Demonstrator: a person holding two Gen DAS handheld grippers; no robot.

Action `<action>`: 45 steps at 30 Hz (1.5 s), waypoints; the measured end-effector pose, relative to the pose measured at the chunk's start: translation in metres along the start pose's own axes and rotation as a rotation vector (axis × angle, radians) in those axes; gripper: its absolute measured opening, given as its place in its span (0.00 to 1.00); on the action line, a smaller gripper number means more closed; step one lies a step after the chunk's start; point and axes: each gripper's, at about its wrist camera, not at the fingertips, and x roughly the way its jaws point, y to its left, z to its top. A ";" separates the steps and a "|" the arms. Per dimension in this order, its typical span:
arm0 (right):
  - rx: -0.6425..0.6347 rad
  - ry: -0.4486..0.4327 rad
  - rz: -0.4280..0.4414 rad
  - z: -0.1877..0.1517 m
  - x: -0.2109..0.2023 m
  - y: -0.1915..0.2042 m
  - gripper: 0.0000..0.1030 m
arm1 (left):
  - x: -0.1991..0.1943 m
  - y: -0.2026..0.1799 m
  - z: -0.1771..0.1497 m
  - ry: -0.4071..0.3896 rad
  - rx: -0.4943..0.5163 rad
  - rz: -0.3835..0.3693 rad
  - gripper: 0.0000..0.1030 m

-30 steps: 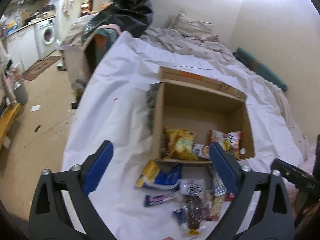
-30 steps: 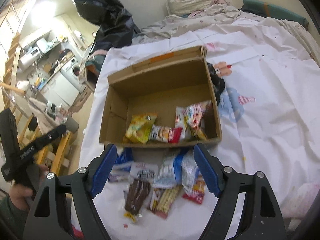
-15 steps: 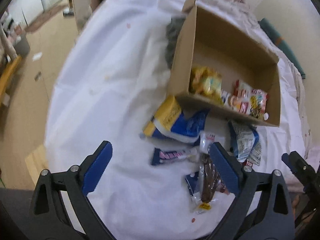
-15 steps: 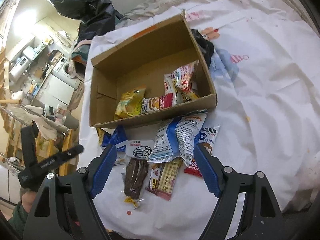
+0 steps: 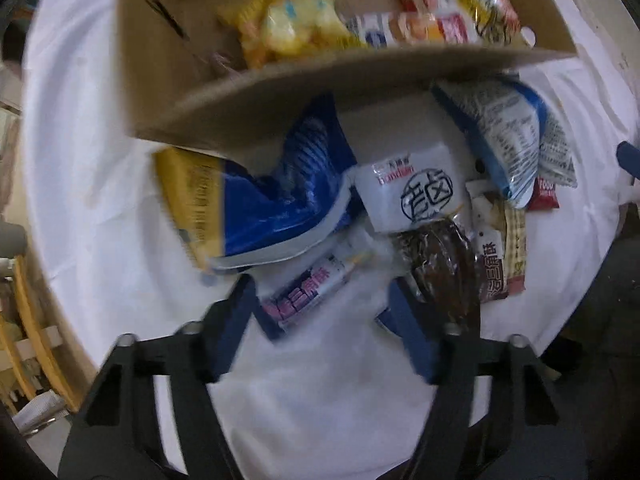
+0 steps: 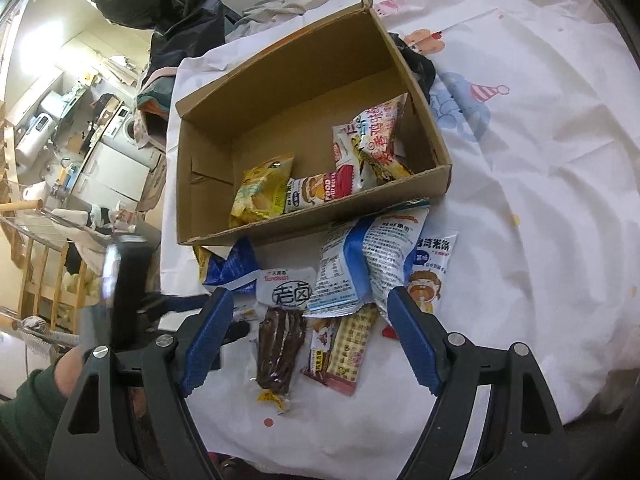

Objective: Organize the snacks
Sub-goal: 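Move the left tool to the pile and grasp the white-pink bar, then carry the white-pink bar into the box while the right tool grasps and carries the plaid wafer bar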

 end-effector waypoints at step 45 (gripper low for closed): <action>-0.137 0.352 -0.361 -0.032 0.119 0.009 0.41 | -0.078 0.015 -0.053 -0.310 -0.349 -0.043 0.14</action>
